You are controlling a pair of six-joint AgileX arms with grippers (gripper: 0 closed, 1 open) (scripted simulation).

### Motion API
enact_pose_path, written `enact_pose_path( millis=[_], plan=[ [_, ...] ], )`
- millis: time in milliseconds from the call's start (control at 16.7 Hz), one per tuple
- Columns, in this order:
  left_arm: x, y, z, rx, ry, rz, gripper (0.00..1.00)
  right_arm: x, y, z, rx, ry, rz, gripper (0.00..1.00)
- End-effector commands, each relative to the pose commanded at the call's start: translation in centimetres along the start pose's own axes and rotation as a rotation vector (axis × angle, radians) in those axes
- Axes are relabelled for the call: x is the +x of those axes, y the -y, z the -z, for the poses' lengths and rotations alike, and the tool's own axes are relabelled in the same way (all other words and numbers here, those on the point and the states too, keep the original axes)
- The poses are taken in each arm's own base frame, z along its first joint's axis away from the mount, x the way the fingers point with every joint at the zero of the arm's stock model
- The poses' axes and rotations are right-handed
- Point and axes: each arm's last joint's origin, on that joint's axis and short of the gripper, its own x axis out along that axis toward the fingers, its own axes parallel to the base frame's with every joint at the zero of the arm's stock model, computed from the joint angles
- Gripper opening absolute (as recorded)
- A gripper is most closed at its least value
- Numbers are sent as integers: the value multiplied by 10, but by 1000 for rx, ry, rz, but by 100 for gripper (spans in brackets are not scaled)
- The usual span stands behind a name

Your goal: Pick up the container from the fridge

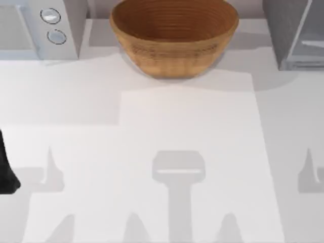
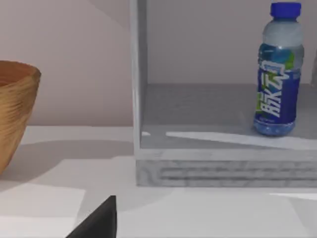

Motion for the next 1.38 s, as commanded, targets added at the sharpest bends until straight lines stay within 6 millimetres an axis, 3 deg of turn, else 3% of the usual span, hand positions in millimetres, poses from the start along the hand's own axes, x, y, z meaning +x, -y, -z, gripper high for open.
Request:
enact_pose_path(
  millis=[420, 780, 1080, 1380],
  plan=[
    [0, 0, 0, 0, 0, 0, 100, 9, 5, -10, -7, 23, 2, 100],
    [0, 0, 0, 0, 0, 0, 100, 45, 25, -18, -16, 24, 9, 100],
    [0, 0, 0, 0, 0, 0, 100, 78, 54, 4, 0, -22, 8, 100],
    [0, 0, 0, 0, 0, 0, 100, 94, 82, 30, 9, -24, 3, 100]
  ],
)
